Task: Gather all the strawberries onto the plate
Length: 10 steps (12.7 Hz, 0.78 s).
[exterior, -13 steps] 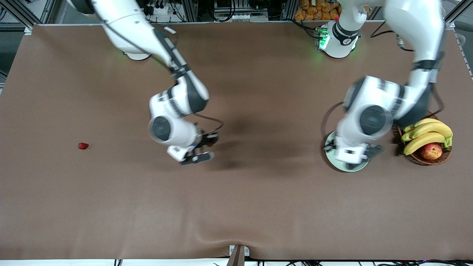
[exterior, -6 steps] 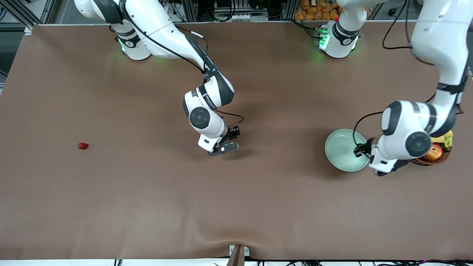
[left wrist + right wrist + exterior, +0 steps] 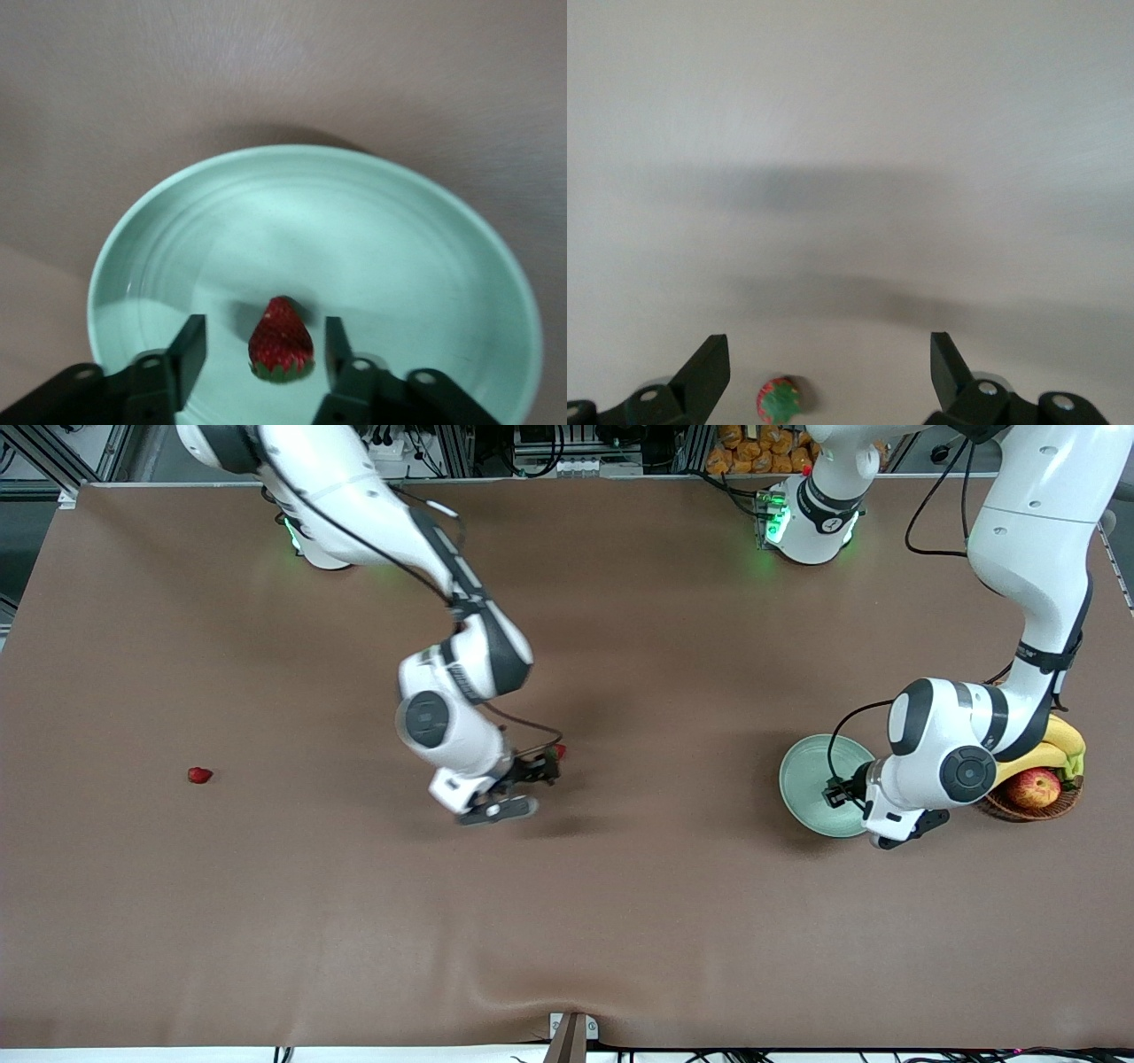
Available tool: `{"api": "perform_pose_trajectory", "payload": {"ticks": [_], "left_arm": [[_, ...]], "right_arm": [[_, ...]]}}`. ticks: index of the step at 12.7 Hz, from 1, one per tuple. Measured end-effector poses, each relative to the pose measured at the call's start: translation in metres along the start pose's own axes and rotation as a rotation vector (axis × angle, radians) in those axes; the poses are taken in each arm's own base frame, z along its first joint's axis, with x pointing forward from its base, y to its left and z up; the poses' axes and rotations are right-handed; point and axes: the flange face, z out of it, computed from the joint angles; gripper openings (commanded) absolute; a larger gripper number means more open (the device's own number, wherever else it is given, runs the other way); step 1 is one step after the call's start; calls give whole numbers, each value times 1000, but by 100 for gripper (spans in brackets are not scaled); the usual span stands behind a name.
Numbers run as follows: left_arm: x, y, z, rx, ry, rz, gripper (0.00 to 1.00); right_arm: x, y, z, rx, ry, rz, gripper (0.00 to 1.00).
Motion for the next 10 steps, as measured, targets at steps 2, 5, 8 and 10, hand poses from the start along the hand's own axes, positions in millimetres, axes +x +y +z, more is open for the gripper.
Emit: {"api": "perform_pose_trajectory", "payload": {"ticks": [2, 5, 8, 10], "left_arm": [[-22, 33, -51, -4, 10, 44, 100], [-100, 137, -122, -56, 40, -56, 100], [-200, 256, -113, -86, 20, -220, 100], [-244, 318, -92, -125, -6, -302, 100]], "right_arm": [[26, 76, -62, 6, -55, 110, 100], [43, 212, -118, -154, -105, 177, 100], [44, 313, -138, -288, -138, 28, 100], [34, 385, -139, -272, -187, -65, 100]]}}
